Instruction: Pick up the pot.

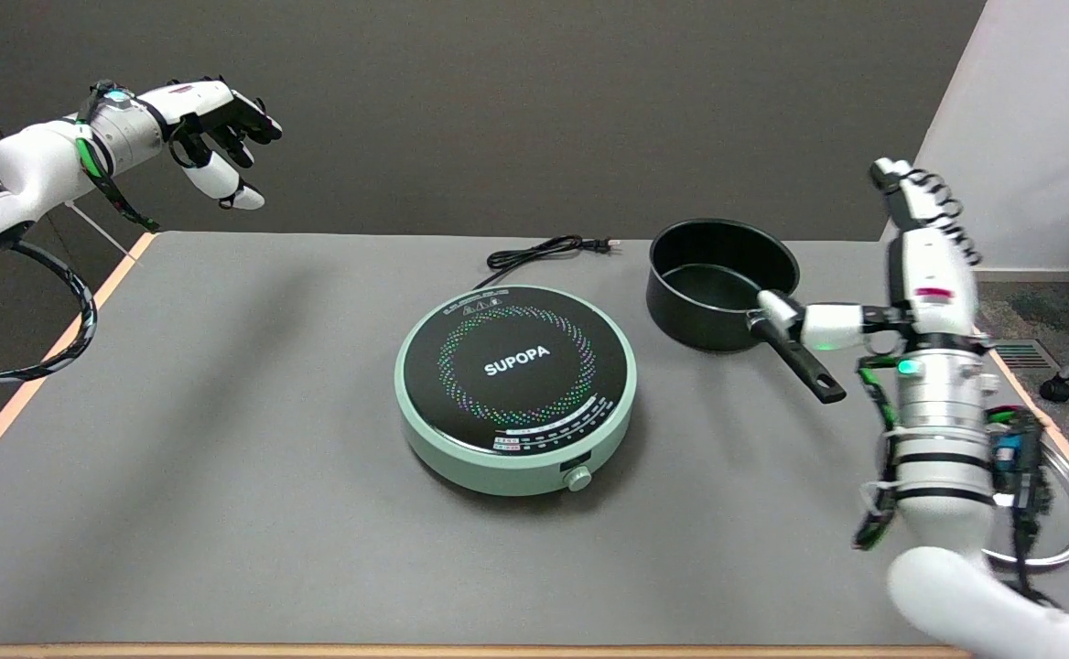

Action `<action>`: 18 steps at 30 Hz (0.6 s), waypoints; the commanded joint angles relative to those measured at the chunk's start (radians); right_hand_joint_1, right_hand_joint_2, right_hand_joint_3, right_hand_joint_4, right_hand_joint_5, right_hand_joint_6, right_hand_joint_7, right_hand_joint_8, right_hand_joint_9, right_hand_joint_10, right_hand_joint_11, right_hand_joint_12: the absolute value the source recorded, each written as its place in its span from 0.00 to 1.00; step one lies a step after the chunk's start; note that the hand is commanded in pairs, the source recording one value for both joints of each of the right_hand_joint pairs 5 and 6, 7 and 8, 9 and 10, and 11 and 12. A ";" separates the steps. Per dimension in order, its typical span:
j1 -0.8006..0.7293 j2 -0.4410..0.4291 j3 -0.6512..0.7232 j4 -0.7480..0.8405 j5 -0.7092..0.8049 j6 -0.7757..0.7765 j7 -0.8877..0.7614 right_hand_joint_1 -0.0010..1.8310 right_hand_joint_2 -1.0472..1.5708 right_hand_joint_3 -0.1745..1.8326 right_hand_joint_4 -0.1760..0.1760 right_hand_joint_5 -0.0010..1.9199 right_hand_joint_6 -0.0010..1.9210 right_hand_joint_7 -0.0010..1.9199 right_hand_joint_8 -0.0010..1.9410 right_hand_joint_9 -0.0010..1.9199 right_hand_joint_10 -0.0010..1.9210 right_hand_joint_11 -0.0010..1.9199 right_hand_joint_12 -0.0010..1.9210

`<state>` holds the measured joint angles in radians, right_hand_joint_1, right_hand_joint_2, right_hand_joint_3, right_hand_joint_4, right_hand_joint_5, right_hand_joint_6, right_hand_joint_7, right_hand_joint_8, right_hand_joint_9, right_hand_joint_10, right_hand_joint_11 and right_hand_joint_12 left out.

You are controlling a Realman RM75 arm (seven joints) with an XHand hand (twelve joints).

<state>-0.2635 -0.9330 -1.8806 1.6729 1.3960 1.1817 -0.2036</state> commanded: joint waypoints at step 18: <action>0.043 -0.272 -0.225 0.151 0.106 0.023 -0.624 0.66 0.38 0.37 0.00 0.04 0.04 0.04 0.04 0.04 0.04 0.04 0.04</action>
<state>-0.1572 -1.1281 -2.0445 1.7691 1.4619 1.1332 -0.6531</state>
